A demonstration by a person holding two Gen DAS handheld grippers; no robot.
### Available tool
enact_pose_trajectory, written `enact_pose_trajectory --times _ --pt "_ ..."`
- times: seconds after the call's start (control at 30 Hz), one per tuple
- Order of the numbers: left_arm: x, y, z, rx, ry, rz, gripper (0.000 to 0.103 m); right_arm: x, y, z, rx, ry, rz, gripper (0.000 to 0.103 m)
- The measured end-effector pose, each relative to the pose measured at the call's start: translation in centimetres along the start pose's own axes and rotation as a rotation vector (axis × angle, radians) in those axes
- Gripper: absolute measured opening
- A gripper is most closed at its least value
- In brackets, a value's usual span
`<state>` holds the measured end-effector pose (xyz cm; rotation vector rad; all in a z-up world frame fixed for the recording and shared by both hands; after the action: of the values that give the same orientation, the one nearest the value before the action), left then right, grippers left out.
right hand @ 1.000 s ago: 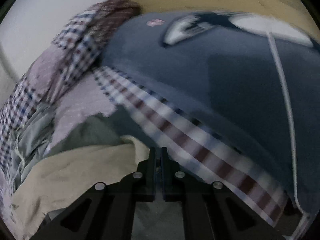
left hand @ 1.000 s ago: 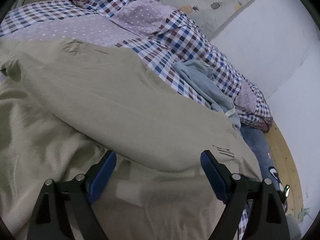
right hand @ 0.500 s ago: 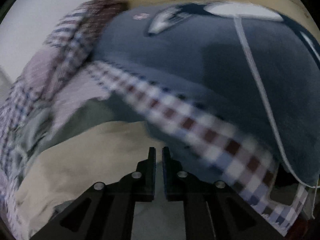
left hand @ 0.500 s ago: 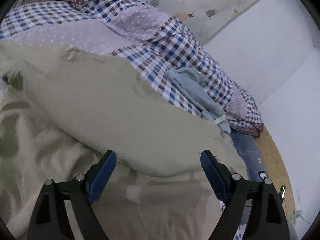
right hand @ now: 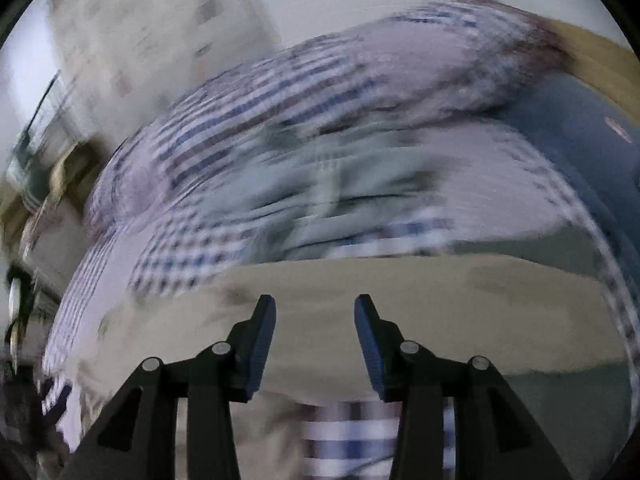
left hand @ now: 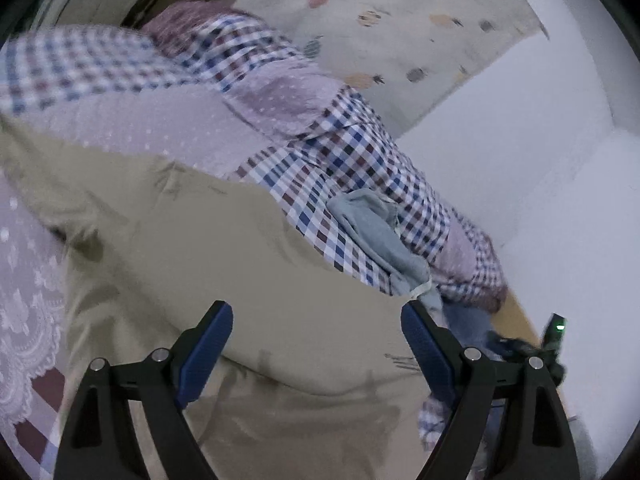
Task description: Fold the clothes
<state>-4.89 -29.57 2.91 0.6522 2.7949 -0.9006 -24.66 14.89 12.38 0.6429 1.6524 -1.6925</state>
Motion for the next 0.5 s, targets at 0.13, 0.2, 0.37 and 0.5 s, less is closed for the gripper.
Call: enact_pose_trajectory --times 0.13,0.2,0.37,0.5 --pt "0.6 0.4 0.9 -0.042 0.002 0.010 0.088 3.4 0.3 10.6 -0.294 0.002 0.030 0.047" --pt "1.1 0.8 0.8 -0.047 0.013 0.027 0.088 5.2 1.1 14.7 -0.434 0.003 0.054 0.049" --pt "1.8 1.1 0.5 -0.039 0.021 0.040 0.088 12.1 3.1 19.1 -0.637 0.031 0.154 0.051" --pt "2.1 1.1 0.6 -0.066 0.039 0.044 0.088 17.5 4.5 22.5 -0.799 0.053 0.234 0.051"
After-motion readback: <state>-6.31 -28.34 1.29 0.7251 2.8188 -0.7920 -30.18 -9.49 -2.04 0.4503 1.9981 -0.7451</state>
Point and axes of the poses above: each gripper's, at about its wrist camera, not at the fingertips, and x roughly the way its jaws point, z to its left, y to its underside, the point moved 10 cm from there along x, roughly the way its jaws point, and after that the axes turned 11 degrees about y, right-handed, at the moved point
